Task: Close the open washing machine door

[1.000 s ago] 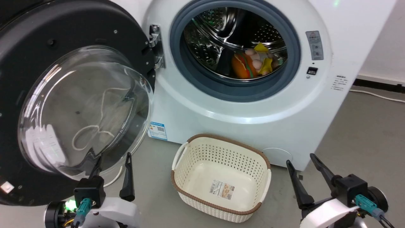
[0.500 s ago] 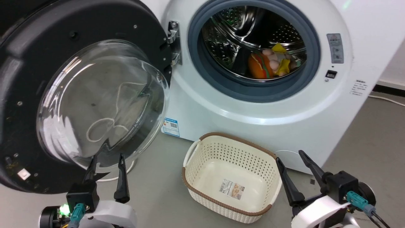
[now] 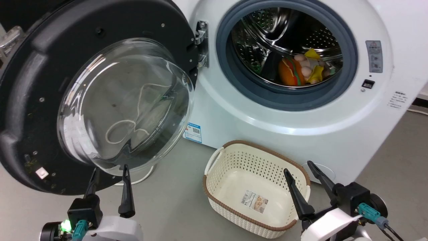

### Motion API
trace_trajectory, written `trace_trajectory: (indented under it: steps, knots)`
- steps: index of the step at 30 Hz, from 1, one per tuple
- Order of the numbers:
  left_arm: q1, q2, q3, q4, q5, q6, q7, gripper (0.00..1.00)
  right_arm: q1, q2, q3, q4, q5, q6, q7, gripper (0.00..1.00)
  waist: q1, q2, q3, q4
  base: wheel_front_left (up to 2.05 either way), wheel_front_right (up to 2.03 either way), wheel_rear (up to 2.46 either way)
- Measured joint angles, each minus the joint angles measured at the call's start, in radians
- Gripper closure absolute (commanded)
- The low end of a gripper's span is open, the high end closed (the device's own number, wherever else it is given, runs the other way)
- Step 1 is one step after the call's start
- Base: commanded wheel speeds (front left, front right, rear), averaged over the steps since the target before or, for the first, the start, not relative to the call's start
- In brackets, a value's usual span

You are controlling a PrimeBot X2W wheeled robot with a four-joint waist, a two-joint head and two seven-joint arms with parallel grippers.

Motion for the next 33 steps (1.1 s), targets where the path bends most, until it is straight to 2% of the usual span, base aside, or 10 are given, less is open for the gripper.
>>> trace_trajectory:
  steps: [15,16,17,26,29,30,33]
  knots:
    - [0.001,0.000,0.012,0.006,-0.002,0.008,-0.032,0.00,-0.017,0.000,0.021,0.025,0.019,0.000,-0.030,0.00,0.0000,0.0000,-0.004,0.058,0.00,0.00,0.00]
    - [0.001,0.000,0.012,0.009,-0.007,0.006,-0.035,0.72,-0.018,0.000,0.022,0.026,0.021,0.000,-0.034,0.00,0.0000,0.0000,-0.004,0.062,0.00,0.00,0.00]
    - [0.001,0.000,0.012,0.014,-0.011,0.003,-0.035,1.00,-0.018,0.000,0.023,0.028,0.025,0.000,-0.035,0.00,0.0000,0.0000,-0.003,0.067,0.00,0.00,0.00]
    - [0.004,0.000,0.016,0.010,-0.031,-0.028,-0.053,1.00,-0.018,0.000,0.015,0.037,0.032,0.000,-0.053,0.00,0.0000,0.0000,0.003,0.108,0.00,0.00,0.00]
    - [0.000,-0.001,0.052,-0.030,-0.062,-0.044,-0.060,1.00,-0.016,0.000,0.003,0.037,0.034,0.000,-0.060,0.00,0.0000,0.0000,0.005,0.122,0.00,0.00,0.00]
    - [-0.007,-0.001,0.072,-0.044,-0.079,-0.053,-0.062,1.00,-0.014,0.000,-0.002,0.036,0.034,0.000,-0.061,0.00,0.0000,0.0000,0.006,0.127,0.00,0.00,0.00]
    - [-0.062,-0.001,0.156,-0.073,-0.258,-0.074,-0.070,1.00,-0.003,0.000,-0.014,0.035,0.035,0.000,-0.069,0.00,0.0000,0.0000,0.012,0.143,0.00,0.00,0.00]
